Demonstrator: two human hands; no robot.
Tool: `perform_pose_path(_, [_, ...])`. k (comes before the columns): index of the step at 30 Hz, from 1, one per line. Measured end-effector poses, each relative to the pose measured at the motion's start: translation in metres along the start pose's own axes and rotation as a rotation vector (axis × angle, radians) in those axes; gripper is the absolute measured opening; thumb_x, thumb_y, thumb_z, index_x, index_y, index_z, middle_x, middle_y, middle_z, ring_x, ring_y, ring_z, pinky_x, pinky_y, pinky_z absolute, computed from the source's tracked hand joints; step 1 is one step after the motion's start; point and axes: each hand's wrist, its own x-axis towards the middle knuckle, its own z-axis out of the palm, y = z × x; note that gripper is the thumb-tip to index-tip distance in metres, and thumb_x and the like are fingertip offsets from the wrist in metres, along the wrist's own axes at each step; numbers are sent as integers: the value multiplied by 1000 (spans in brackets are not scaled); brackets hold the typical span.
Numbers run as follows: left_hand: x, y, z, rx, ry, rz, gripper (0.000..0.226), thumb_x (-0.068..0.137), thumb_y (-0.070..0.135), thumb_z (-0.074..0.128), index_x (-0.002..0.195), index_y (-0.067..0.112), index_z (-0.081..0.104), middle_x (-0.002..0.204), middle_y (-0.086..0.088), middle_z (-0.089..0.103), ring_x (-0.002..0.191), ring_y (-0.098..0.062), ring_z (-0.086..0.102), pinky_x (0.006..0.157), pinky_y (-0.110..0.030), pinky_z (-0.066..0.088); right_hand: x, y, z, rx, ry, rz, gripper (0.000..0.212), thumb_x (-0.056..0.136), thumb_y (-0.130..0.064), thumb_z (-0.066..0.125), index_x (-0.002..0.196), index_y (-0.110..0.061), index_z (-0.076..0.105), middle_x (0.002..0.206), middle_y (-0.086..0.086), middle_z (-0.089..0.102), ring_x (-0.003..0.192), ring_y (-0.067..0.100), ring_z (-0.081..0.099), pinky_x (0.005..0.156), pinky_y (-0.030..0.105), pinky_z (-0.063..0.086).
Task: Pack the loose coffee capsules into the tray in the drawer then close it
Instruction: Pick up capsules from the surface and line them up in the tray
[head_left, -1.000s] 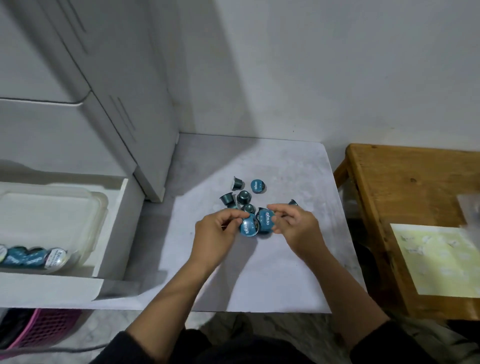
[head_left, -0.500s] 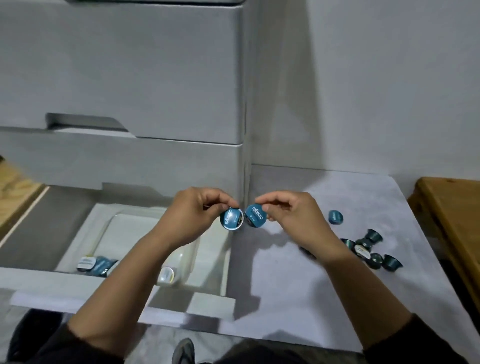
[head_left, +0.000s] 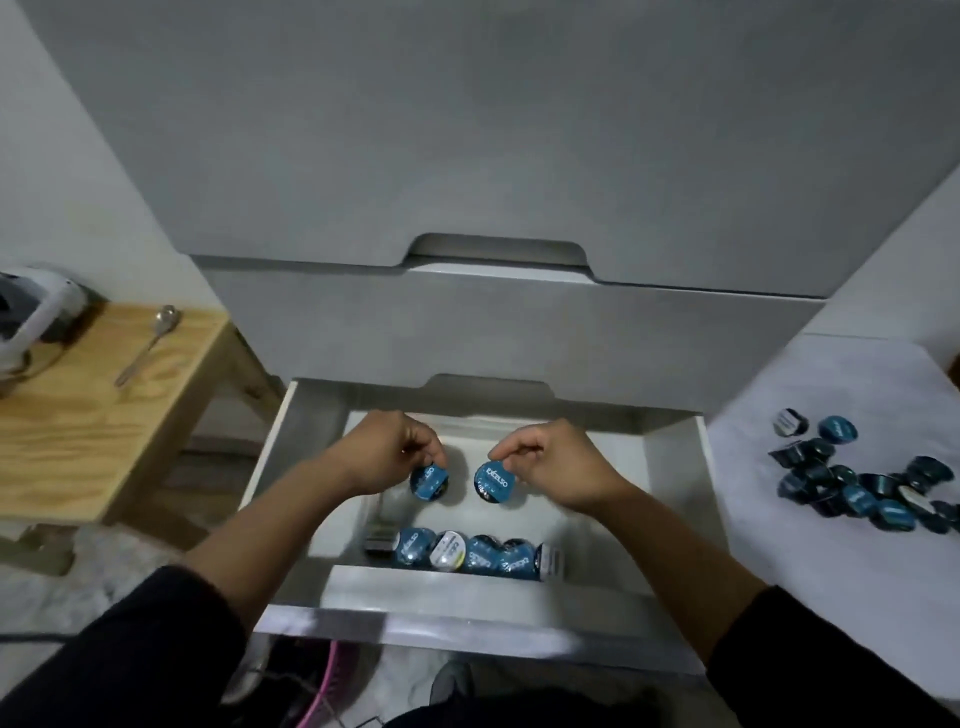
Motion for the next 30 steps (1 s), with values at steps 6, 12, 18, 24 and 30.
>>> perform_pose_path(6, [5,-32,5,89,-92,-21,23,87,5,55,90,19,74,97,2,73,83,-3,55,76,-11,36,28,-5,45,-5,-50,148,23,83,4,55,89,-9,72,67,-9,62,55,5,56,53,13,48])
perform_pose_path(12, [6,-49,10,121,-130,-46,23,87,9,57,90,24,74,102,-1,71,93,-15,63,87,-20,46,41,2,61,46,-95,213,13,79,2,63,89,-3,71,63,-2,63,57,12,60,59,22,53])
perform_pose_path(18, [6,-56,8,130,-145,-24,18,84,11,62,88,23,74,99,-3,71,90,-16,64,89,-28,51,48,3,69,132,-127,289,16,73,2,66,72,-13,69,68,15,67,59,19,62,61,28,55])
perform_pose_path(24, [6,-60,6,137,-164,12,20,81,6,64,89,21,74,97,-1,73,89,-14,65,83,-21,49,50,-1,76,141,-174,336,14,70,5,66,74,-9,69,70,16,67,59,18,63,60,26,54])
perform_pose_path(30, [6,-63,5,166,-183,30,20,81,7,65,92,22,74,100,-2,72,91,-15,65,87,-24,51,50,-2,79,121,-212,330,12,73,2,66,74,-9,69,73,14,69,61,16,65,64,25,56])
